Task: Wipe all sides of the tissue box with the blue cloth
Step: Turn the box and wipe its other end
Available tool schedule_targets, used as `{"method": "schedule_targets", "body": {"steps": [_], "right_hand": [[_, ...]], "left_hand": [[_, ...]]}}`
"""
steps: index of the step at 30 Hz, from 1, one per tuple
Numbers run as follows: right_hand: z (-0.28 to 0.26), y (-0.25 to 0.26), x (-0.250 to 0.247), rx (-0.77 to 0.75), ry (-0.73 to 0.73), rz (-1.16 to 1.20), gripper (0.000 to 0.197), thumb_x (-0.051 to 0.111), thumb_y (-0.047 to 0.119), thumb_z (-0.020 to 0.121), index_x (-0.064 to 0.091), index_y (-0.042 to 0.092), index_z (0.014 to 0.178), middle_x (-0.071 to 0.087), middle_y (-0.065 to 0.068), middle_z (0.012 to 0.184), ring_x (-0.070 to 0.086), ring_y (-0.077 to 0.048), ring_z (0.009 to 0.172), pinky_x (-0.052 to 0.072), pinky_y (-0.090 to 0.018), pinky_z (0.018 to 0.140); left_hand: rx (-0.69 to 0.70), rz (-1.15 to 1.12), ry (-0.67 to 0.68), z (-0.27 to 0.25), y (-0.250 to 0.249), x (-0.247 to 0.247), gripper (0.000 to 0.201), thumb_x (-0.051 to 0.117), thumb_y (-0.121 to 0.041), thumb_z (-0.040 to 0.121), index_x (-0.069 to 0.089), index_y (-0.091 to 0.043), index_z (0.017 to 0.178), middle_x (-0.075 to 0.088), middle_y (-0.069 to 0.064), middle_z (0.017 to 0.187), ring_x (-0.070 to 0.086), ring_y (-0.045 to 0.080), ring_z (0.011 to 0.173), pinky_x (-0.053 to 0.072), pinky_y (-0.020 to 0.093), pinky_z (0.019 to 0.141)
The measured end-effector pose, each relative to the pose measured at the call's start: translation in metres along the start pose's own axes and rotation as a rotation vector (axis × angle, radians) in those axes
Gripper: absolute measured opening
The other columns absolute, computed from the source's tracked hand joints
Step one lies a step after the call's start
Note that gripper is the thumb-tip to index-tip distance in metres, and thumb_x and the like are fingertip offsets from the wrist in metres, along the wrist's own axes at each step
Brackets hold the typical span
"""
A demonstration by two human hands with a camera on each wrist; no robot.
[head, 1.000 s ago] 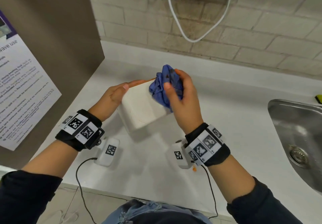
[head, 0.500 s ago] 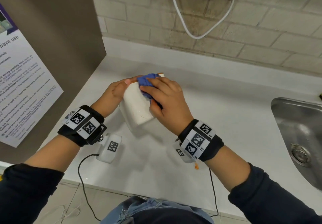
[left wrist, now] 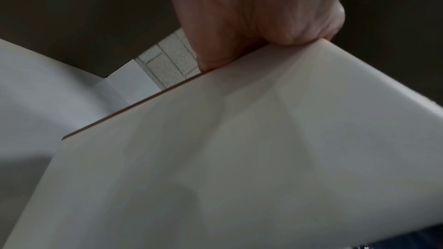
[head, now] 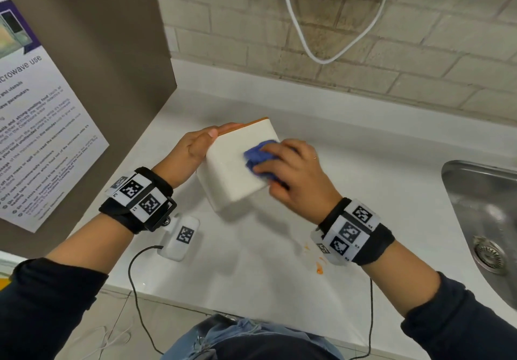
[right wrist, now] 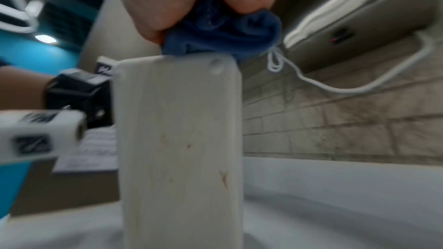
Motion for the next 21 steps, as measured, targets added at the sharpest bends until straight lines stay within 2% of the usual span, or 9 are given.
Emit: {"method": "schedule_targets", "body": {"steps": [2, 4, 5, 7, 11, 14, 17, 21], "right_hand": [[0.008, -0.008, -0.004, 0.203, -0.086, 0.123, 0.03, 0.048, 0.012, 0.078, 0.063, 0.015, 0.104, 0.06, -0.012, 0.118, 0.048, -0.025, 0.106, 0.033, -0.032, 0.093], [0.019, -0.003, -0.002, 0.276, -0.13, 0.156, 0.031, 0.046, 0.011, 0.078, 0.065, 0.01, 0.103, 0.059, -0.013, 0.118, 0.046, -0.026, 0.105, 0.033, -0.032, 0.093], [0.024, 0.002, 0.001, 0.267, -0.116, 0.129, 0.032, 0.045, 0.012, 0.078, 0.066, 0.011, 0.102, 0.06, -0.012, 0.118, 0.044, -0.028, 0.106, 0.033, -0.035, 0.093], [0.031, 0.015, 0.006, 0.187, -0.065, 0.068, 0.034, 0.044, 0.014, 0.076, 0.068, 0.014, 0.1, 0.062, -0.01, 0.117, 0.039, -0.027, 0.108, 0.032, -0.038, 0.092], [0.031, 0.041, 0.014, -0.057, 0.063, 0.076, 0.034, 0.044, 0.015, 0.076, 0.068, 0.014, 0.099, 0.065, -0.009, 0.114, 0.038, -0.026, 0.107, 0.031, -0.038, 0.09], [0.027, 0.053, 0.021, -0.212, 0.159, 0.079, 0.032, 0.041, 0.014, 0.076, 0.069, 0.014, 0.093, 0.067, -0.006, 0.112, 0.038, -0.028, 0.108, 0.035, -0.042, 0.087], [0.021, 0.055, 0.017, -0.317, 0.223, 0.079, 0.03, 0.041, 0.015, 0.073, 0.069, 0.013, 0.083, 0.069, -0.003, 0.105, 0.038, -0.028, 0.106, 0.039, -0.042, 0.082], [0.001, 0.047, 0.003, -0.386, 0.302, 0.087, 0.022, 0.046, 0.013, 0.074, 0.067, 0.014, 0.08, 0.069, 0.001, 0.105, 0.039, -0.027, 0.105, 0.031, -0.039, 0.082]], "left_hand": [[-0.003, 0.009, 0.0, -0.002, 0.0, 0.003, 0.042, 0.029, -0.03, 0.096, 0.057, -0.018, 0.125, 0.065, -0.018, 0.12, 0.054, 0.003, 0.118, 0.039, 0.009, 0.091], [0.004, 0.012, 0.003, -0.003, 0.0, 0.006, 0.042, 0.03, -0.031, 0.096, 0.056, -0.016, 0.126, 0.065, -0.015, 0.121, 0.054, 0.004, 0.118, 0.039, 0.011, 0.091], [0.006, -0.003, 0.0, -0.003, 0.0, 0.006, 0.041, 0.03, -0.03, 0.097, 0.056, -0.016, 0.125, 0.066, -0.018, 0.117, 0.056, 0.002, 0.116, 0.039, 0.011, 0.091], [-0.002, -0.029, -0.006, -0.002, -0.001, 0.005, 0.037, 0.028, -0.024, 0.098, 0.055, -0.016, 0.123, 0.068, -0.025, 0.108, 0.058, -0.003, 0.109, 0.04, 0.01, 0.088], [-0.001, -0.046, 0.046, -0.001, -0.004, 0.002, 0.039, 0.028, -0.028, 0.095, 0.055, -0.021, 0.123, 0.068, -0.022, 0.111, 0.057, 0.001, 0.113, 0.04, 0.012, 0.092], [-0.001, -0.027, 0.064, -0.001, -0.007, 0.002, 0.038, 0.025, -0.023, 0.098, 0.052, -0.021, 0.124, 0.066, -0.028, 0.112, 0.055, -0.001, 0.115, 0.039, 0.011, 0.093], [0.004, 0.002, 0.061, -0.002, -0.006, 0.003, 0.038, 0.024, -0.019, 0.1, 0.049, -0.015, 0.128, 0.063, -0.032, 0.113, 0.053, -0.003, 0.118, 0.038, 0.009, 0.094], [0.022, -0.002, 0.073, -0.004, -0.006, 0.005, 0.04, 0.027, -0.025, 0.096, 0.05, -0.018, 0.127, 0.063, -0.027, 0.117, 0.052, 0.001, 0.12, 0.039, 0.012, 0.095]]}}
Point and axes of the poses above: each hand's wrist, its own z-axis towards the middle knuckle, its own x-axis out of the palm, y = z × x, the point moved 2 cm from there along z, towards the middle knuckle
